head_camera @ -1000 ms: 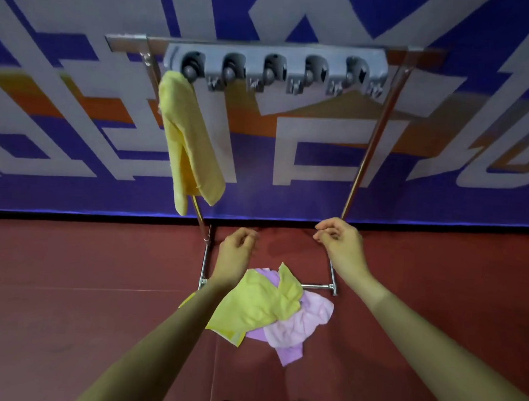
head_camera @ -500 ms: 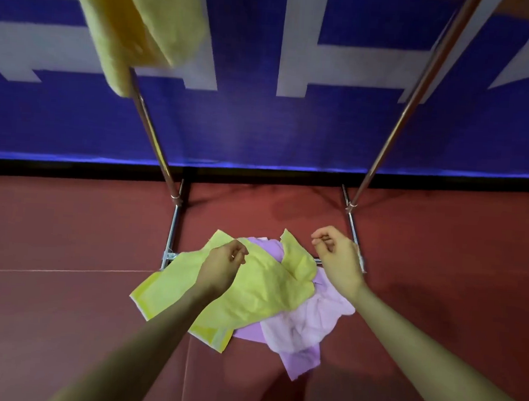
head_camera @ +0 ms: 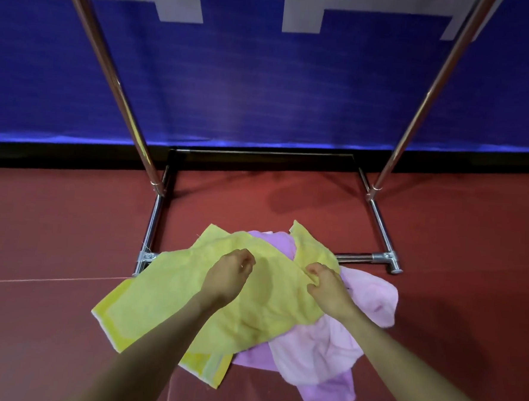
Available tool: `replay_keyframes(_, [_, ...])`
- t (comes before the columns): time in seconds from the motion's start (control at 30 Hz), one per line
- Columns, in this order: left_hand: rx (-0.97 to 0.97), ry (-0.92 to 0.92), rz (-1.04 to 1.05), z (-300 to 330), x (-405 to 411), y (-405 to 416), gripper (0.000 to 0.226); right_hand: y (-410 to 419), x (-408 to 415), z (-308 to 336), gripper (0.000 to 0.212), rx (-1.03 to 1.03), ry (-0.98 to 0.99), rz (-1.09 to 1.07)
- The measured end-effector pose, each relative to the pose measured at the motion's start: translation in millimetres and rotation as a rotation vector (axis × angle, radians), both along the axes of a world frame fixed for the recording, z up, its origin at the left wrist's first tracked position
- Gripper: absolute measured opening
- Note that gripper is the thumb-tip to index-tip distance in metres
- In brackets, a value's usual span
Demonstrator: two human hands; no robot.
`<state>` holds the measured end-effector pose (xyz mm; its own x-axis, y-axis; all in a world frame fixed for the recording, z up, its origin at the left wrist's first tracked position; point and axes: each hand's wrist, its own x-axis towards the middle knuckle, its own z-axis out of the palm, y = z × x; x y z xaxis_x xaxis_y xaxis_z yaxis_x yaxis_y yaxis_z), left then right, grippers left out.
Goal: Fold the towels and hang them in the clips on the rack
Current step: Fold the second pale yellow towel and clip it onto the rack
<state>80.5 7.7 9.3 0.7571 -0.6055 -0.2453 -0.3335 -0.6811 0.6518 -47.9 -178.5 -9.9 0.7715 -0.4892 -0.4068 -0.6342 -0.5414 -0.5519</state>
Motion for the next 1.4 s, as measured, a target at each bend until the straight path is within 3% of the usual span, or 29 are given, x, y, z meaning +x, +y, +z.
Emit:
replay_keyframes(0.07, [0.0, -0.005, 0.004, -3, 1, 2, 0.016, 2, 2, -5, 0.04, -0.019, 0.074, 0.008])
replay_keyframes(0.17, [-0.005, -0.022, 0.012, -3, 3, 7, 0.017, 5, 3, -5, 0.014, -0.111, 0.174, 0.021])
replay_keyframes(0.23, [-0.005, -0.049, 0.01, 1, 5, 10, 0.018, 7, 3, -1, 0.015, -0.14, 0.152, 0.034])
replay_keyframes(0.37, [-0.038, -0.126, 0.011, 20, 12, 11, 0.017, 4, 3, 29, 0.013, -0.089, -0.088, 0.013])
replay_keyframes(0.53, [-0.078, -0.184, -0.017, 85, 21, -8, 0.015, -4, 6, 123, 0.012, -0.056, -0.382, 0.12])
replay_keyframes(0.8, [-0.268, -0.071, -0.032, 293, 1, -25, 0.019, -8, 12, 388, 0.011, -0.049, -0.583, 0.21])
replay_keyframes(0.97, [-0.524, 0.337, -0.11, 456, -28, -31, 0.036, -4, 4, 581, 0.011, -0.041, -0.596, 0.296])
replay_keyframes(1.27, [-0.615, 0.201, -0.106, 738, -54, -49, 0.028, -7, -20, 871, 0.013, -0.127, -0.722, 0.303])
replay_keyframes(1.4, [-0.604, 0.143, -0.195, 820, -50, -49, 0.034, -9, -23, 945, 0.015, -0.161, -0.75, 0.343])
